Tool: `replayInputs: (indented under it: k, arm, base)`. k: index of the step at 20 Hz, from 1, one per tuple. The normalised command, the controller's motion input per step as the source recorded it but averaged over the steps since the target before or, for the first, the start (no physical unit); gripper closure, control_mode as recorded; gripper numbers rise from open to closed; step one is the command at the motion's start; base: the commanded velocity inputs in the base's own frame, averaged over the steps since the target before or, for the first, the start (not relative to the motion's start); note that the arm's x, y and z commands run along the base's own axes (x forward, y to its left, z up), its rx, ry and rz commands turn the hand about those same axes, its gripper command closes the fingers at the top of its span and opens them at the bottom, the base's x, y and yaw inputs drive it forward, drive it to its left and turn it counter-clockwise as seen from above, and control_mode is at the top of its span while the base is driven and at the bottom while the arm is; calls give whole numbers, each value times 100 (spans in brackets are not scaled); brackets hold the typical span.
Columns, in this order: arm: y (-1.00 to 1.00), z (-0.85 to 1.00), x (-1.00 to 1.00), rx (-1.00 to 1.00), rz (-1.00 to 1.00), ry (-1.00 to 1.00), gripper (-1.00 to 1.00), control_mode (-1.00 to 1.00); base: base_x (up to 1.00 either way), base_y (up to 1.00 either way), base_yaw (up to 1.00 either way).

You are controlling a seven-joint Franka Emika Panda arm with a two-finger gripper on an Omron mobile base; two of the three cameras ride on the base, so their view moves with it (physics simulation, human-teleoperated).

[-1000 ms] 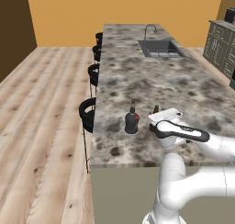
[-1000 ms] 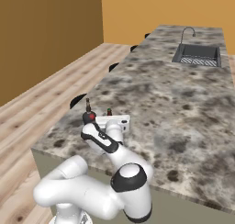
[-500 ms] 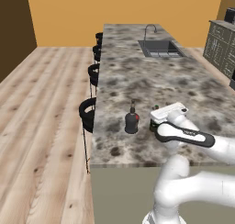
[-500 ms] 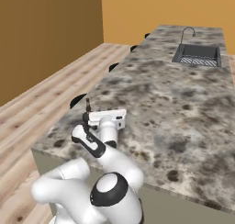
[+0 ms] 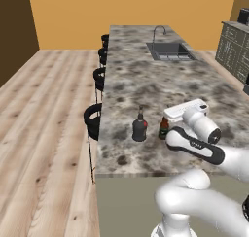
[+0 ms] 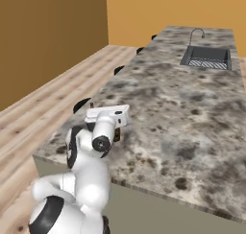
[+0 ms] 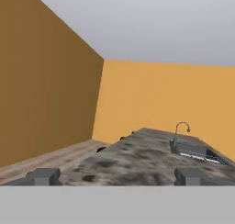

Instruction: Move the drinks to the dining counter.

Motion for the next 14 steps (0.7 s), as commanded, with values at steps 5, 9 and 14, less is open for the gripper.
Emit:
replayInputs:
  k: [5, 9, 14]
  arm:
    - [-53, 86, -84, -9, 0, 23, -100, -100]
    - [-51, 73, -99, -7, 0, 24, -100, -100]
    - [-63, 77, -100, -1, 1, 20, -100, -100]
  base:
    - [0, 0, 0]
    - [0, 0, 0]
    - [0, 0, 0]
